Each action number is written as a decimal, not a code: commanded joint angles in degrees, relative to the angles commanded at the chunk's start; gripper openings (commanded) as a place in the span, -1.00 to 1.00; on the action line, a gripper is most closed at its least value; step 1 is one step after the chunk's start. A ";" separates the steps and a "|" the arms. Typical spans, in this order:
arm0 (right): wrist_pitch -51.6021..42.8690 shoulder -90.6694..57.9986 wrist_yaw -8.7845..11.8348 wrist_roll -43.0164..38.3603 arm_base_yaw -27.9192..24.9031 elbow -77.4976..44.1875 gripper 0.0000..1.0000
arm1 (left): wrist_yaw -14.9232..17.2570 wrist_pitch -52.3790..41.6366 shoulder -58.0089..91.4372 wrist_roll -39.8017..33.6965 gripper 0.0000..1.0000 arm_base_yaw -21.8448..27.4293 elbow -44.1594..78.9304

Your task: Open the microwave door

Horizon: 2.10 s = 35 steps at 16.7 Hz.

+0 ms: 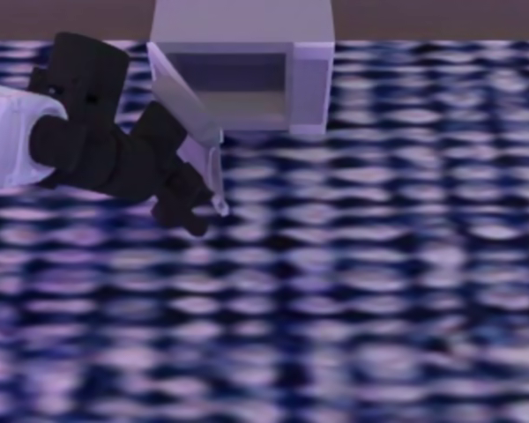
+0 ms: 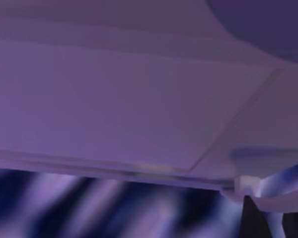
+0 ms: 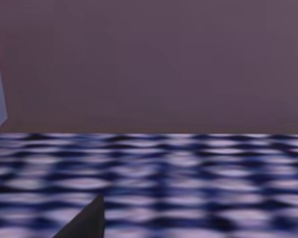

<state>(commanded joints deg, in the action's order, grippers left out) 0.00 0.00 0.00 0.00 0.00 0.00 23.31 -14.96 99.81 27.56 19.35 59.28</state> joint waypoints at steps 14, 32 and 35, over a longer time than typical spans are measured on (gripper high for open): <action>0.00 0.00 0.00 0.00 0.00 0.00 1.00 | 0.00 0.00 0.00 0.00 -1.00 0.00 0.00; 0.00 0.00 0.00 0.00 0.00 0.00 1.00 | 3.00 -2.45 0.03 4.96 -1.00 -2.05 0.38; 0.00 0.00 0.00 0.00 0.00 0.00 1.00 | 3.00 -2.45 0.03 4.96 -1.00 -2.05 0.38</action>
<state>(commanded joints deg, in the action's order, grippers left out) 0.00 0.00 0.00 0.00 0.00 0.00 26.31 -17.41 99.85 32.52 17.30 59.66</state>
